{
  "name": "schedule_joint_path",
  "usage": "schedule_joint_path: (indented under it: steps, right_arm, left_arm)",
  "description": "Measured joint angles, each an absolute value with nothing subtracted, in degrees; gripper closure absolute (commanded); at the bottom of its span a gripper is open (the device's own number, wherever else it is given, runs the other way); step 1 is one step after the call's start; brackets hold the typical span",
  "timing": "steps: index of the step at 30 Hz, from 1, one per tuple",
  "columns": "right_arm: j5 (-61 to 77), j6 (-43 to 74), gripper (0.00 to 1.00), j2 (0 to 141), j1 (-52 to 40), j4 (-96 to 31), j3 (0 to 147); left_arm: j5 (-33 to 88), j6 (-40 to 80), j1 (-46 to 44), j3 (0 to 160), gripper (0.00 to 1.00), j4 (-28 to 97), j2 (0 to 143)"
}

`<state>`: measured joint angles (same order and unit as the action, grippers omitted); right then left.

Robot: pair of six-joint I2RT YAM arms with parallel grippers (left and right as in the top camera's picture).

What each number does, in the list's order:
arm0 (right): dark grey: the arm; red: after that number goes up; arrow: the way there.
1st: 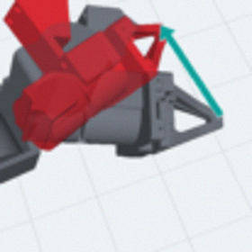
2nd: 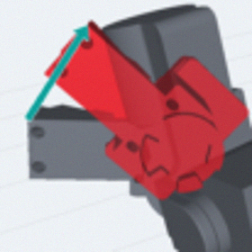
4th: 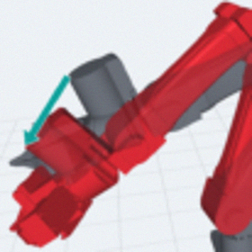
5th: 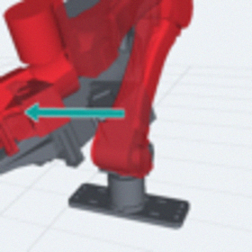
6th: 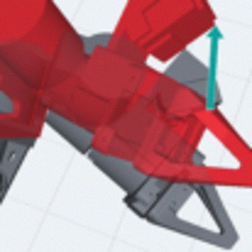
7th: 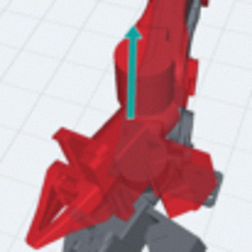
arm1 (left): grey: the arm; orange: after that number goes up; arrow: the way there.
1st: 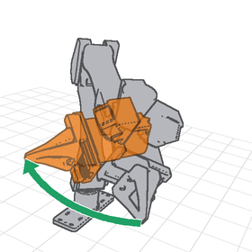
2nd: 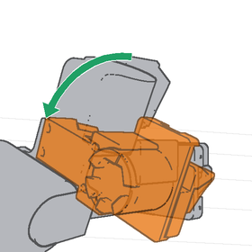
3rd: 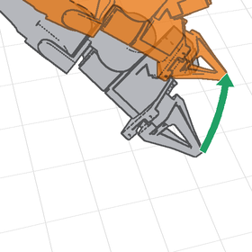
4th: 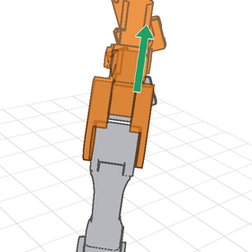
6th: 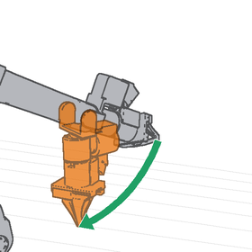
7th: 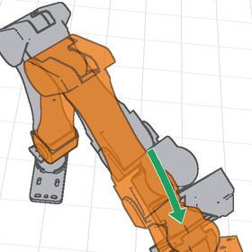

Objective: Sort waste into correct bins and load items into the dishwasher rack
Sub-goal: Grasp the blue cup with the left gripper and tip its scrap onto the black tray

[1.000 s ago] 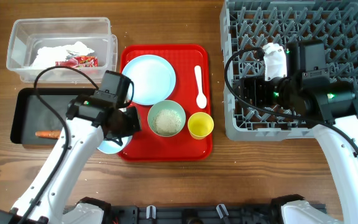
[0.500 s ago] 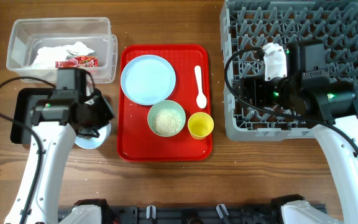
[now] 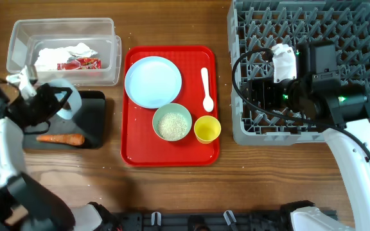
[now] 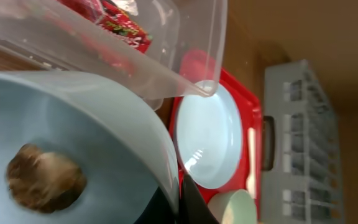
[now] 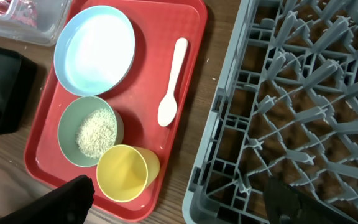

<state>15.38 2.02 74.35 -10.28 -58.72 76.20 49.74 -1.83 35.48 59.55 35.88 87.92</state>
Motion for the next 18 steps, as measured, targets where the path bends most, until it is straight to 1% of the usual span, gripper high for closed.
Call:
schedule_joint_path:
  steps: [4, 8, 13, 18]
  right_arm:
    - [15.4, 2.0, 0.1, 74.3, -10.3, -58.7, 76.2]
    - [15.4, 2.0, 0.1, 74.3, -10.3, -58.7, 76.2]
    - [15.4, 2.0, 0.1, 74.3, -10.3, -59.1, 76.2]
    - [15.4, 2.0, 0.1, 74.3, -10.3, -59.1, 76.2]
  left_arm:
    - [67.5, -6.4, 44.2, 59.5, 0.96, 37.1, 96.1]
    - [76.5, -7.1, 47.7, 59.5, 0.96, 39.5, 96.3]
    - [81.6, -5.0, 48.4, 59.5, 0.96, 39.6, 96.3]
    - [82.6, -2.6, 49.0, 59.5, 0.96, 39.6, 96.3]
